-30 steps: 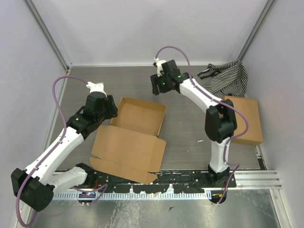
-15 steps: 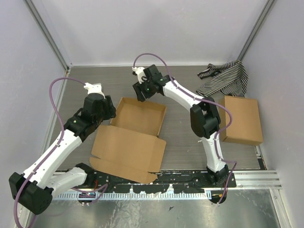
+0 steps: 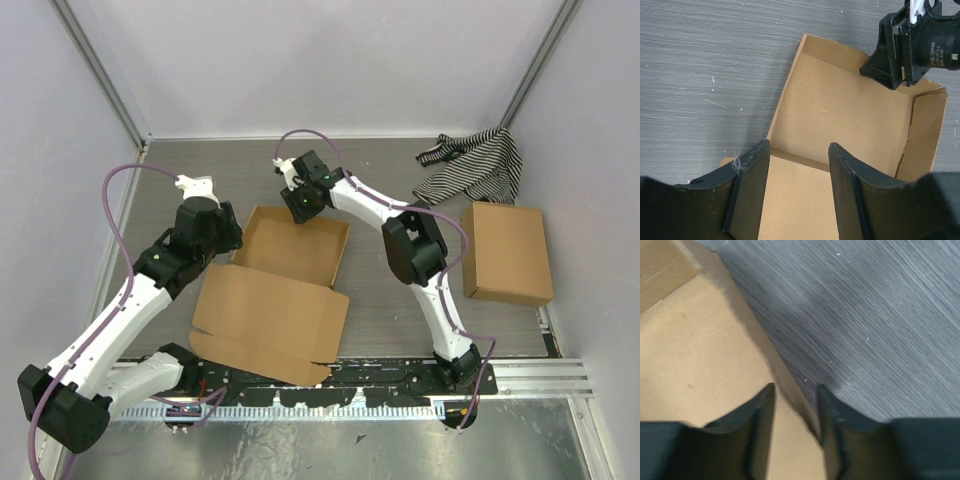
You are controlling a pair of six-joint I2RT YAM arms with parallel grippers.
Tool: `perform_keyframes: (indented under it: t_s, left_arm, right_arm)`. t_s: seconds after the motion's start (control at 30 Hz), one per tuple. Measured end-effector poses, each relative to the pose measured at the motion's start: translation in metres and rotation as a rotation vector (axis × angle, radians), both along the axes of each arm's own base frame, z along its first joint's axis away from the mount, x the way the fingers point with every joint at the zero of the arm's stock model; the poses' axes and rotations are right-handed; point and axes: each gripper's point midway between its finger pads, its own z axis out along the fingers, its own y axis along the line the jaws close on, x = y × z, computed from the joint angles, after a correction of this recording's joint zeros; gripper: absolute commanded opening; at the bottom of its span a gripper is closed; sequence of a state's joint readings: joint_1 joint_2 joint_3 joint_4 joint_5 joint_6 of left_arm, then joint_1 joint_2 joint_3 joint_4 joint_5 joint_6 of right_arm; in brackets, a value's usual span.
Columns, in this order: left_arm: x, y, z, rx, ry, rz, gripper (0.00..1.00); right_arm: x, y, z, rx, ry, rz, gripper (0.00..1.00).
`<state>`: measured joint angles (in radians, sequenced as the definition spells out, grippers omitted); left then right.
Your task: Fold the paper box
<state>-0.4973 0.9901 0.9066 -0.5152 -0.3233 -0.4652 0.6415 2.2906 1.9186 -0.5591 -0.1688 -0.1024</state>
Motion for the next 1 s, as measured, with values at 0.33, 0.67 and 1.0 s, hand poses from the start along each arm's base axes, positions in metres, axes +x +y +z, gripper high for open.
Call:
perform_keyframes:
  t_s: [0.33, 0.67, 1.0]
  left_arm:
    - [0.006, -0.007, -0.014, 0.008, 0.042, -0.018, 0.56]
    - [0.014, -0.022, -0.026, -0.014, 0.07, -0.055, 0.56]
    - [0.014, -0.025, -0.025, -0.027, 0.073, -0.063, 0.58]
  right_arm:
    - [0.035, -0.056, -0.007, -0.057, -0.028, -0.343, 0.01]
    - [-0.008, -0.231, -0.011, 0.007, 0.191, -0.842, 0.57]
    - [-0.213, -0.041, 0.025, 0.135, 0.333, -0.412, 0.52]
